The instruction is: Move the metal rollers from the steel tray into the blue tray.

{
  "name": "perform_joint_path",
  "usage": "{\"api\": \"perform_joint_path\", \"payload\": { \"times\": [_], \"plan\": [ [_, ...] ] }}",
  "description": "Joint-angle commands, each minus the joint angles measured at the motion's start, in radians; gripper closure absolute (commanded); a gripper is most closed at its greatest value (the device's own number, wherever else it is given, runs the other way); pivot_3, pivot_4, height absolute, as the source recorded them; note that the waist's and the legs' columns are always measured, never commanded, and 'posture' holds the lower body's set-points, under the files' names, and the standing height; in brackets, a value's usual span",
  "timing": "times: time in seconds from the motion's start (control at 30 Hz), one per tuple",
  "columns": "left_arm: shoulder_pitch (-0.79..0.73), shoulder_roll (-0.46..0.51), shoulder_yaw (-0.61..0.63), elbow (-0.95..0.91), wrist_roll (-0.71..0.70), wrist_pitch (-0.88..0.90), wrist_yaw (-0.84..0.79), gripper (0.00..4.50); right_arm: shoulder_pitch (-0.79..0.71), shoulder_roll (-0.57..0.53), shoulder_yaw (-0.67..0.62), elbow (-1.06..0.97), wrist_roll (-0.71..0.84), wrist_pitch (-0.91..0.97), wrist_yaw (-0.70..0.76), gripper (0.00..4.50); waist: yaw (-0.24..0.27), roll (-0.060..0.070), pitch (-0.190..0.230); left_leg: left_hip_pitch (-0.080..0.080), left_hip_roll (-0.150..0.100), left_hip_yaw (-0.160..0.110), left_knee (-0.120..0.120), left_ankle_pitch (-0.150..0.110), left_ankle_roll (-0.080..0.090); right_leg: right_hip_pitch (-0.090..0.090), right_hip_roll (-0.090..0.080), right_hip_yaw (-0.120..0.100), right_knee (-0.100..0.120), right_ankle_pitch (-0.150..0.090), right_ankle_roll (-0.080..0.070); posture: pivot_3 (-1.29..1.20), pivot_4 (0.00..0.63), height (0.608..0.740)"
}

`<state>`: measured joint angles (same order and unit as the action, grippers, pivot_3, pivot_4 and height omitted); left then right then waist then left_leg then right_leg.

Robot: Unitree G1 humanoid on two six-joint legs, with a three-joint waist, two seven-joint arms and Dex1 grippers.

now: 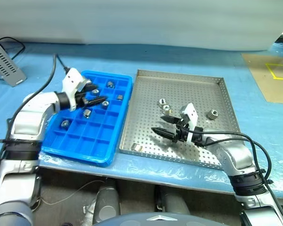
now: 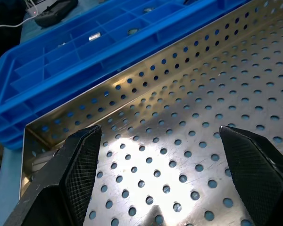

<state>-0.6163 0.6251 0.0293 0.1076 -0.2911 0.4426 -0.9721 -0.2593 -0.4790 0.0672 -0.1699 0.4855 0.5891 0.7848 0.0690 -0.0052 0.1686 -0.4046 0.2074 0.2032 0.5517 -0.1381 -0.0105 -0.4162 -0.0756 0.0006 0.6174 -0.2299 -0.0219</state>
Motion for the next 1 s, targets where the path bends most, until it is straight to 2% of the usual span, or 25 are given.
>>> {"api": "perform_joint_path", "payload": {
  "times": [0.03,0.1,0.23,0.43,0.53,0.73,1.0],
  "plan": [
    [-0.089,-0.091,-0.088,0.056,0.021,-0.05,-0.01,1.2,-0.025,0.003,-0.048,-0.022,0.013,-0.027,-0.007,0.34,0.0,0.0,0.0,0.0,0.0,0.0,0.001,0.0,0.0,0.0,0.0,0.0,0.001,0.0,0.0,-0.18,0.15,0.74],
    [-0.135,-0.155,-0.138,0.125,0.047,-0.089,-0.016,1.2,-0.03,0.003,-0.06,-0.026,0.009,-0.032,-0.016,0.34,-0.002,0.0,0.0,0.0,0.0,0.0,0.003,0.0,0.0,0.0,0.0,0.0,0.001,0.0,0.0,-0.21,0.15,0.74],
    [-0.264,-0.308,-0.256,0.413,0.169,-0.267,0.001,1.2,-0.012,-0.004,-0.08,-0.044,-0.009,-0.046,-0.044,0.34,-0.004,0.0,0.0,-0.001,0.0,0.001,0.005,0.0,0.0,0.0,0.0,0.001,0.002,0.0,0.0,-0.27,0.15,0.74],
    [-0.496,-0.488,-0.288,0.91,0.306,-0.515,0.139,1.2,0.036,0.005,-0.123,-0.09,-0.007,-0.045,-0.109,0.34,-0.03,0.0,0.0,-0.006,-0.001,0.0,0.012,-0.004,0.007,0.0,0.0,0.001,0.002,0.001,0.002,-0.37,0.15,0.74],
    [-0.565,-0.533,-0.283,1.053,0.354,-0.597,0.2,1.2,0.085,0.009,-0.138,-0.131,-0.004,-0.046,-0.133,0.34,-0.041,0.0,0.0,-0.006,-0.001,0.0,0.013,-0.006,0.01,0.001,-0.001,0.001,0.0,0.001,0.002,-0.41,0.15,0.74],
    [-0.621,-0.537,-0.317,1.177,0.469,-0.668,0.237,1.2,0.15,0.007,-0.153,-0.175,-0.006,-0.058,-0.157,0.34,-0.072,0.0,0.0,-0.005,-0.001,-0.001,0.013,-0.007,0.011,0.001,-0.001,0.001,-0.001,0.002,0.003,-0.46,0.15,0.74],
    [-0.639,-0.561,-0.25,1.205,0.465,-0.633,0.183,1.2,0.192,0.018,-0.146,-0.184,-0.023,-0.08,-0.189,0.34,-0.083,0.0,0.0,-0.004,-0.001,-0.001,0.014,-0.008,0.013,0.006,-0.002,0.0,-0.005,0.002,0.003,-0.48,0.15,0.74]
  ]
}}
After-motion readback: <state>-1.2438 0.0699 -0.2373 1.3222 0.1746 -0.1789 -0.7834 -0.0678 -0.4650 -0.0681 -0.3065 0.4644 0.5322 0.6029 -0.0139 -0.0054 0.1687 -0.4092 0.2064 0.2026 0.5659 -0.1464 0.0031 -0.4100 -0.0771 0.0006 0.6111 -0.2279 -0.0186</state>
